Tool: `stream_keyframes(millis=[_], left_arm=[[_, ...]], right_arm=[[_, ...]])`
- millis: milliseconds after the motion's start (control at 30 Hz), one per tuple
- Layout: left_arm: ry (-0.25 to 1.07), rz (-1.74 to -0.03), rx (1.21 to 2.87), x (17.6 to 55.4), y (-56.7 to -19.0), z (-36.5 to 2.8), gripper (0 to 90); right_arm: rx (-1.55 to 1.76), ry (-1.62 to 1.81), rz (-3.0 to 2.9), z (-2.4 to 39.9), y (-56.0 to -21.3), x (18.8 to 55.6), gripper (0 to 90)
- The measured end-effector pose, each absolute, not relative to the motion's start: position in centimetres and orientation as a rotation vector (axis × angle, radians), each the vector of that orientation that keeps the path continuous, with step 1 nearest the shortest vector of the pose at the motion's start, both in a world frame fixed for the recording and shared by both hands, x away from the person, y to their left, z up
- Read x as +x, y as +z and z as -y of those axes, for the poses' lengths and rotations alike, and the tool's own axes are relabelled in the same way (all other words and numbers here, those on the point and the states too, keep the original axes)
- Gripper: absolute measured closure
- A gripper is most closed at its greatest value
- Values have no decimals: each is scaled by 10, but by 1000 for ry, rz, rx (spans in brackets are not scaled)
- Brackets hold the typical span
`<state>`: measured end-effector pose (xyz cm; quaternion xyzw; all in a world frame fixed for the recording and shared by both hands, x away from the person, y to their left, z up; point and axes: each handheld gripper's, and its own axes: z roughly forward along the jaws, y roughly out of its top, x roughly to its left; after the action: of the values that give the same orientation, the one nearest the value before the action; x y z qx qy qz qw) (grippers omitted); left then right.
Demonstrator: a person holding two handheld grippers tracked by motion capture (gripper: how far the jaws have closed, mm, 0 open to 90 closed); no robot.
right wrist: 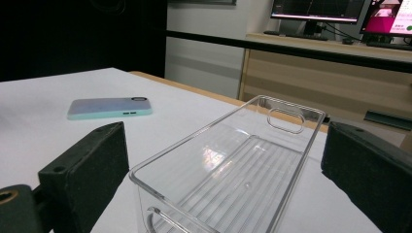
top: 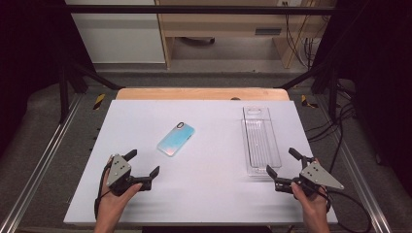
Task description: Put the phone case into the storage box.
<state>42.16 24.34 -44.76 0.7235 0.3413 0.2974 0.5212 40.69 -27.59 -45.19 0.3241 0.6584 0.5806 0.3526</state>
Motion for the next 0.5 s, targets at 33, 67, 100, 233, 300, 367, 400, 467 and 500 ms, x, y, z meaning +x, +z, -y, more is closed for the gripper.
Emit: stream_keyframes(millis=[33,67,100,233,300,367,400,467,500], left_arm=[[705,-816,1745,424,-447,-241,18],[700,-811,1764,426,-447,-239,18],[695,-812,1818,432,-446,-235,19],[679,-839,1881,443,-445,-227,22],[682,-850,1892,446,-444,-225,21],[680,-863,1909,450,-443,-222,21],[674,-870,1914,452,-442,-221,21],[659,-875,1924,457,-441,-218,22],[647,-886,1922,459,-440,-217,23]], right_arm=[[838,1502,-1703,276,-452,407,35],[839,1503,-1702,276,-452,407,35],[838,1498,-1702,276,-452,406,35],[837,1495,-1698,276,-451,406,34],[839,1499,-1694,277,-451,406,35],[840,1500,-1698,277,-451,405,34],[837,1498,-1699,276,-451,405,34],[833,1502,-1695,276,-451,405,35],[836,1503,-1695,276,-451,405,34]])
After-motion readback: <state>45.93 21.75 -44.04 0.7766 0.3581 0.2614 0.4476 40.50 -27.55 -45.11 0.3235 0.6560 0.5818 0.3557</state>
